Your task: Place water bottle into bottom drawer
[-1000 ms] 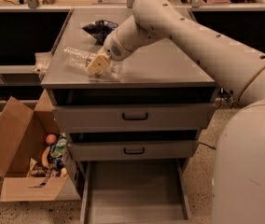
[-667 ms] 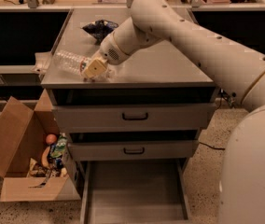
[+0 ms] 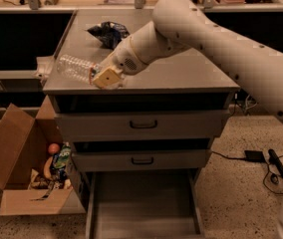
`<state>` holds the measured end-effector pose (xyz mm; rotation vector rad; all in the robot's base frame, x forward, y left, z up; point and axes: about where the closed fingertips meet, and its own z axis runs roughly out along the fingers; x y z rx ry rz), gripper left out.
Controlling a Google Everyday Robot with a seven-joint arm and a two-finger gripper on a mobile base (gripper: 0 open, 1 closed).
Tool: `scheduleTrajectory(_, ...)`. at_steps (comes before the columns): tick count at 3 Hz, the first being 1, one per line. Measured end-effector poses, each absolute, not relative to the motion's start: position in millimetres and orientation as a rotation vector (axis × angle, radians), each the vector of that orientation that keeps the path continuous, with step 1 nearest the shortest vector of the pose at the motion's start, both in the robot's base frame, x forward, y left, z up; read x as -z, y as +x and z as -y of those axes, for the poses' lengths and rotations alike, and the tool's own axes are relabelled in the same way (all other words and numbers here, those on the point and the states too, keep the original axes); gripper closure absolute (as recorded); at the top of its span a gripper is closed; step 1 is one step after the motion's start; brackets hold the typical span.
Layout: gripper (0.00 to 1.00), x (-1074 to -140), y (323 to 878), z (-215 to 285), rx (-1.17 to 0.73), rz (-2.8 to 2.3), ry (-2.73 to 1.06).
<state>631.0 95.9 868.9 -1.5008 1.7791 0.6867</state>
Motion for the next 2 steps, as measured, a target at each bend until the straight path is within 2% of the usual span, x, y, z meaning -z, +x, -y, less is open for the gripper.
scheduleTrajectory(2, 1.0, -816.1, 561.6, -51.6, -0.786, -1.796, -1.518)
